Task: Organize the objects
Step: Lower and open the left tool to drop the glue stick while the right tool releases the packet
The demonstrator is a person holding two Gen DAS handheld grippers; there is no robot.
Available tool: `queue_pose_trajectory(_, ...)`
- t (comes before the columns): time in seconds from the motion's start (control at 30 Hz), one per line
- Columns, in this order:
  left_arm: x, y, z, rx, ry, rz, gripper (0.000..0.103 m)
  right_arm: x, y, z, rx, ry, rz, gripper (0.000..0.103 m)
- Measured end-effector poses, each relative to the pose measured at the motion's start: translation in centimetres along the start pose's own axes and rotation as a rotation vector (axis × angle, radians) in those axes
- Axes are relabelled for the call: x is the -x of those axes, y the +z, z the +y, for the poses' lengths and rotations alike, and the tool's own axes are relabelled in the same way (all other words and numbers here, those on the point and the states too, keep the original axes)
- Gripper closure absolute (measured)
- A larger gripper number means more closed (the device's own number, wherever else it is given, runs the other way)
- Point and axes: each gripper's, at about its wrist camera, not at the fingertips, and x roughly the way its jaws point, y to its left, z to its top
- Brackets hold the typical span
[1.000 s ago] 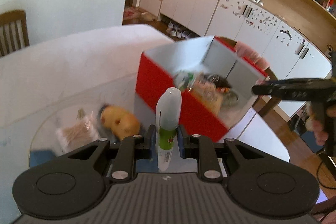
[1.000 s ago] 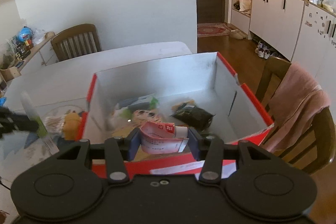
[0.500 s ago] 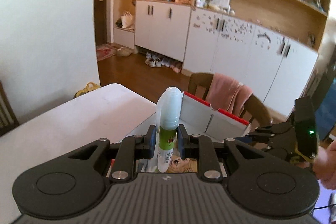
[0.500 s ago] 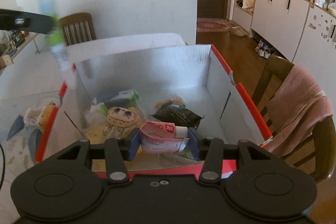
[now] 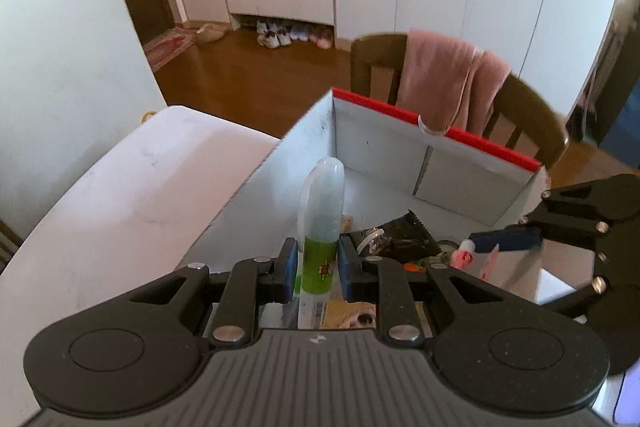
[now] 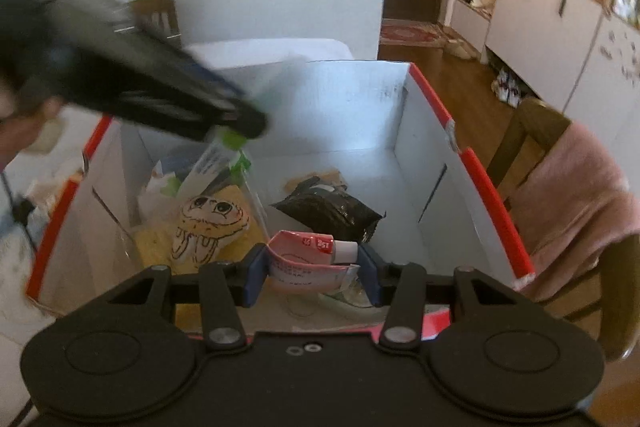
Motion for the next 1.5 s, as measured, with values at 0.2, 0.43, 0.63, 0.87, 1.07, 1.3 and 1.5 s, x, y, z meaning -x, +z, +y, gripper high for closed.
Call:
queue_pose_trajectory(0.2, -3.8, 1.1, -0.8, -0.034, 0.009, 0.051, 0.083, -1.1, 0.4, 0.8, 0.073, 0.01, 0.043, 0.055)
queue_pose_trajectory(0.43, -7.6, 1.5, -0.4, -0.026, 0.006, 0.141, 0.083, -1.6, 0.4, 0.7, 0.084, 0.012, 0.081, 0.055)
queue_pose_trajectory(0.63, -9.1, 1.3, 0.3, -0.005, 0.003, 0.19, 0.083, -1.8, 0.4, 0.1, 0.058, 0.014, 0.1, 0.055)
queue_pose_trajectory(0.87, -9.2, 1.1, 0.4, 0.01, 0.004, 0.206, 0.083, -1.6, 0.5, -0.2, 0.027, 0.008, 0.084, 0.033)
queue_pose_trajectory(1.07, -8.3, 0.8, 0.4, 0.024, 0.004, 0.173, 0.079, -0.8, 0.7, -0.1, 0.008, 0.004, 0.068, 0.031)
queue_pose_trajectory(1.3, -5.9, 0.2, 0.2, 0.018, 0.012, 0.118, 0.042, 0.8, 0.5, 0.2, -0.013, 0.004, 0.035, 0.029)
queue_pose_trajectory(1.5, -3.8, -0.2, -0.2, 0.027, 0.0, 0.08, 0.042, 2.7, 0.3, 0.7, -0.034, 0.002, 0.001, 0.025)
